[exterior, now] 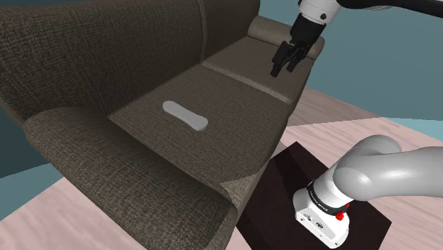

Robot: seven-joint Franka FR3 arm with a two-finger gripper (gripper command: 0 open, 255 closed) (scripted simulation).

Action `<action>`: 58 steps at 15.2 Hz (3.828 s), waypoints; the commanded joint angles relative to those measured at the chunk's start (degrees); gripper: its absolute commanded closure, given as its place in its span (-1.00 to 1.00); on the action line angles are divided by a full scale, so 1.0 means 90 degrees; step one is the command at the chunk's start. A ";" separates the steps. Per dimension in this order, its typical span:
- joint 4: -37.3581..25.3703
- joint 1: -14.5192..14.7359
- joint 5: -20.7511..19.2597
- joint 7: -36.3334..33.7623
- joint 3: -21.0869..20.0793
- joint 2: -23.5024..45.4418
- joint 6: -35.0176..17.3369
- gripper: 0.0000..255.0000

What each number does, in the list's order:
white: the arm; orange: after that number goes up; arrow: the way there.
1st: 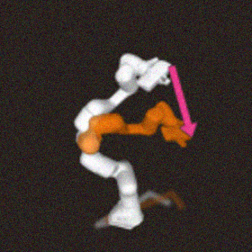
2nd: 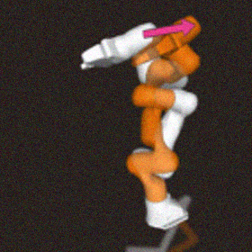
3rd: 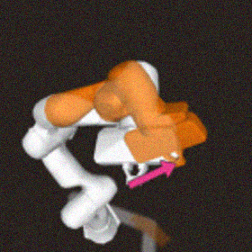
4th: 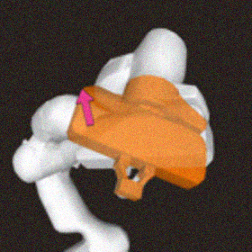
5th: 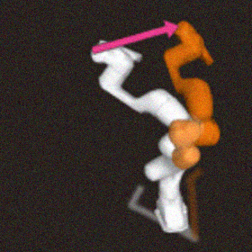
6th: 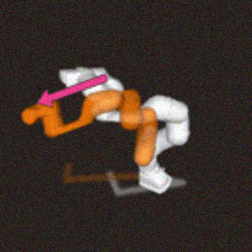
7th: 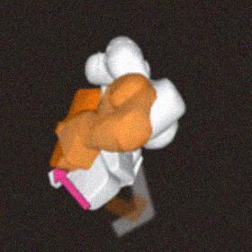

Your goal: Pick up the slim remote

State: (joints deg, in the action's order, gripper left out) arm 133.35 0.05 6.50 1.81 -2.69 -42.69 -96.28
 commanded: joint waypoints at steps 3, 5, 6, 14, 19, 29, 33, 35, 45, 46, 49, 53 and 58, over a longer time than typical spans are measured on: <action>-0.0025 0.0075 0.0042 -0.0054 -0.0171 0.0357 -0.0305 -1.00; -0.0078 0.0143 0.0070 -0.0111 -0.0341 0.0734 -0.0600 -1.00; -0.0116 0.0174 0.0077 -0.0141 -0.0426 0.0929 -0.0742 -1.00; -0.0673 0.0375 -0.0058 -0.0458 -0.1085 0.2616 -0.1737 -1.00; -0.1245 0.0485 -0.0363 -0.0749 -0.1457 0.3764 -0.2193 -1.00; -0.2915 0.0966 -0.1414 -0.1460 -0.1867 0.6214 -0.2579 -1.00; -0.2971 0.1052 -0.1561 -0.1548 -0.1849 0.6538 -0.2799 -1.00; -0.2895 0.1060 -0.1599 -0.1574 -0.1836 0.6615 -0.2946 -1.00; -0.2820 0.1075 -0.1655 -0.1612 -0.1815 0.6735 -0.3134 1.00; -0.2824 0.1075 -0.1655 -0.1611 -0.1815 0.6738 -0.3133 1.00; -0.2806 0.1073 -0.1650 -0.1610 -0.1818 0.6719 -0.3133 1.00; -0.2948 0.1054 -0.1572 -0.1556 -0.1846 0.6560 -0.2842 1.00; -0.3159 0.1036 -0.1487 -0.1495 -0.1873 0.6386 -0.2469 1.00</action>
State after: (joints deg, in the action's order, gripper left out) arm 105.64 9.30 -6.97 -11.63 -19.48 14.92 -119.35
